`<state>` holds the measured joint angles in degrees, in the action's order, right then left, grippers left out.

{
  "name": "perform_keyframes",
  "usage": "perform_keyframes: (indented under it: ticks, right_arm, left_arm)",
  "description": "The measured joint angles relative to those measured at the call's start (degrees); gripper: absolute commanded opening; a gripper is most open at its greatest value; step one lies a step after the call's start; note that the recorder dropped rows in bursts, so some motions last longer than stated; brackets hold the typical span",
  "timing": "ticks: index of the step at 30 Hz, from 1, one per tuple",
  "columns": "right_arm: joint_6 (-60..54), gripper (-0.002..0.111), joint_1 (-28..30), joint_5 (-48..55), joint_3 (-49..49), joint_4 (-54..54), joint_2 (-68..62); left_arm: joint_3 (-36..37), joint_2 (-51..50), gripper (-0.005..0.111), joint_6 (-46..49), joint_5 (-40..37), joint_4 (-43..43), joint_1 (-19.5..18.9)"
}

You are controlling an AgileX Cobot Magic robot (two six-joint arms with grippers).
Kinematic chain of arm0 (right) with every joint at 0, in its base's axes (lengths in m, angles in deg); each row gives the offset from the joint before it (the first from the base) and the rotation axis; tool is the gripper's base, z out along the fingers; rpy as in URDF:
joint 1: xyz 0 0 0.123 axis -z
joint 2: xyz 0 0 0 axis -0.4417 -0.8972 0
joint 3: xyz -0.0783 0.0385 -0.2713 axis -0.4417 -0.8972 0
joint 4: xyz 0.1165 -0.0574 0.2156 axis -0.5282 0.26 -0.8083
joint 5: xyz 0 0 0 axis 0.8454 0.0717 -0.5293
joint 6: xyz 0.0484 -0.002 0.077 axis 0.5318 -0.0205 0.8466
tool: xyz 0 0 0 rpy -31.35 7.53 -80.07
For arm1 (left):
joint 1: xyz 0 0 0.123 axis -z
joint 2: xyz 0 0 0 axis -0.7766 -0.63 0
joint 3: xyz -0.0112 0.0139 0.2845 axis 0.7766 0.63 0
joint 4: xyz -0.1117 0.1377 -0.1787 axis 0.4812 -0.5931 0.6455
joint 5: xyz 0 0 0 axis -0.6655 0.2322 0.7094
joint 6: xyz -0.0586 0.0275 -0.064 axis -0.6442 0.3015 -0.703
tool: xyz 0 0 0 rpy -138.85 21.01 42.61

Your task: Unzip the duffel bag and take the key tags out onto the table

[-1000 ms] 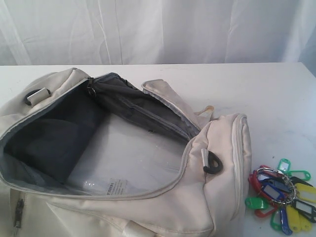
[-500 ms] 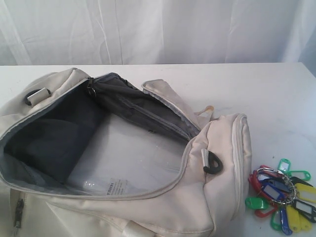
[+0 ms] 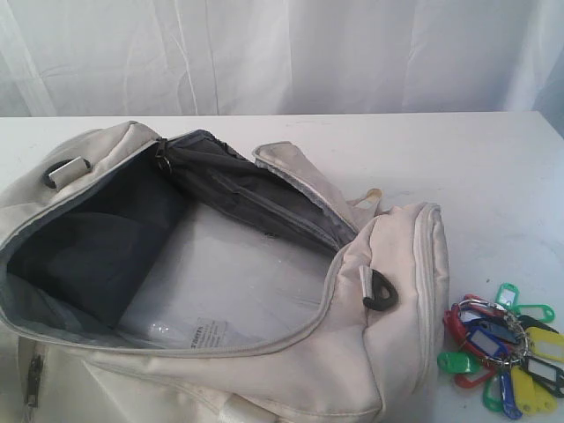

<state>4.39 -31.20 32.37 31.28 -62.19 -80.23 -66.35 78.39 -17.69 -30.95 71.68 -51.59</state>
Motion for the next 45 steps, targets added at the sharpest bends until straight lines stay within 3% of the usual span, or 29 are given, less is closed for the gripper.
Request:
perform_keyframes:
  ticks: [13,36,45]
  right_arm:
    - [-11.8,0.000,0.0,0.0,0.0,-1.9,0.0]
    - [-12.0,0.000,0.0,0.1,0.0,-1.9,0.0]
    - [-12.0,0.000,0.0,0.1,0.0,-1.9,0.0]
  left_arm:
    - [0.0,0.0,0.000,0.0,0.0,0.0,0.0]
    - [0.0,0.0,0.000,0.1,0.0,0.0,-0.1]
    - [0.0,0.0,0.000,0.1,0.0,0.0,-2.0]
